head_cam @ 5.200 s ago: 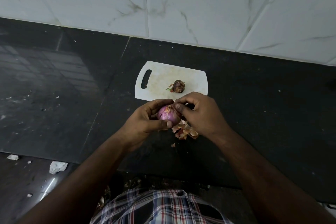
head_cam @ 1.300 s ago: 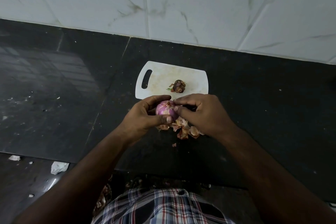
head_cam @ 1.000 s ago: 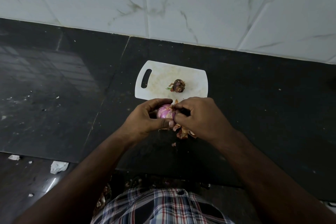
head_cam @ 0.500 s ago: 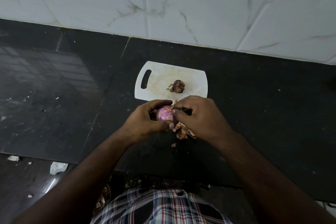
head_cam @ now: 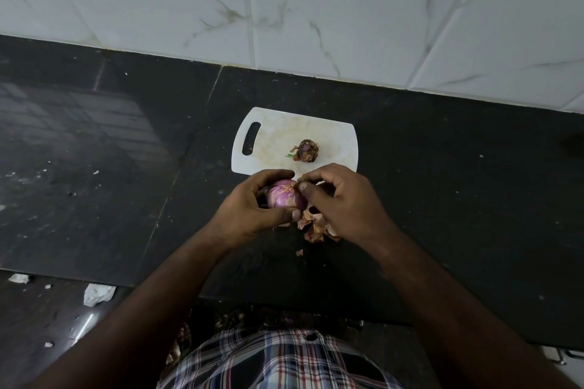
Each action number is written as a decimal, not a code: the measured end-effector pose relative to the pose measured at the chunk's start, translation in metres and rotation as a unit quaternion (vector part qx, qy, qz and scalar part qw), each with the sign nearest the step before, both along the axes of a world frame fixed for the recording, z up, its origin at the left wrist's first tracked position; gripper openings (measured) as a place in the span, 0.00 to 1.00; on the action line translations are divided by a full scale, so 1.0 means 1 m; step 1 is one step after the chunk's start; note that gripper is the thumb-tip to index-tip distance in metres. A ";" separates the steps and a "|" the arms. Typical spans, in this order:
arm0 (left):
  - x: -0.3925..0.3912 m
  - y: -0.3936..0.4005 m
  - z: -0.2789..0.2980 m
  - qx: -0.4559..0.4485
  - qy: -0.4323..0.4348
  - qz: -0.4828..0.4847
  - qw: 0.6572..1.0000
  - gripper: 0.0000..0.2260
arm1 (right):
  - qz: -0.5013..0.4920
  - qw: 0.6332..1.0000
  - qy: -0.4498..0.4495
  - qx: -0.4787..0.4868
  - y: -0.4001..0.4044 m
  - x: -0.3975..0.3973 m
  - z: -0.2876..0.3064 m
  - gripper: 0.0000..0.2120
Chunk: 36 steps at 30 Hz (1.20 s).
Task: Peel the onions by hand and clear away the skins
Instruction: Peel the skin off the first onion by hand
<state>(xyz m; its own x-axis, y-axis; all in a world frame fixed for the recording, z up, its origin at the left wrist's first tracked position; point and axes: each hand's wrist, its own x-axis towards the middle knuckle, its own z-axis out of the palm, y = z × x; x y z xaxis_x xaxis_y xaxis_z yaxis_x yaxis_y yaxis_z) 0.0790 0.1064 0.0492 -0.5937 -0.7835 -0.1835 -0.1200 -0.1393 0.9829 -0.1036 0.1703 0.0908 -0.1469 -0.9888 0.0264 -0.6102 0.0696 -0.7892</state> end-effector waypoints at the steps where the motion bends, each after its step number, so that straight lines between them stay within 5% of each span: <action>1: -0.001 0.000 0.000 -0.007 -0.010 -0.003 1.000 0.32 | 0.016 1.000 -0.006 -0.002 0.000 -0.001 0.000 0.07; 7: -0.006 0.005 0.001 -0.116 -0.068 0.028 0.990 0.29 | 0.003 0.998 0.051 -0.034 0.001 0.004 -0.005 0.06; 16: -0.009 0.010 0.004 -0.195 -0.064 0.074 0.976 0.28 | -0.100 0.994 -0.044 -0.025 0.002 0.010 -0.019 0.05; 30: -0.009 0.009 0.003 -0.190 -0.062 0.073 0.977 0.28 | -0.055 0.994 -0.077 -0.062 0.010 0.009 -0.016 0.14; 36: -0.008 0.012 0.001 -0.160 -0.051 0.073 0.983 0.29 | -0.088 0.993 -0.041 -0.064 0.009 0.009 -0.020 0.05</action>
<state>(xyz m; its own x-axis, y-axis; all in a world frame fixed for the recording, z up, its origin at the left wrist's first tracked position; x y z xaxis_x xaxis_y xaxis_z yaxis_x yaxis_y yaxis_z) 0.0714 0.1181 0.0505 -0.4621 -0.8862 0.0335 -0.2215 0.1519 0.9633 -0.0950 0.1791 0.0708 -0.3241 -0.9370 0.1303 -0.5301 0.0658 -0.8454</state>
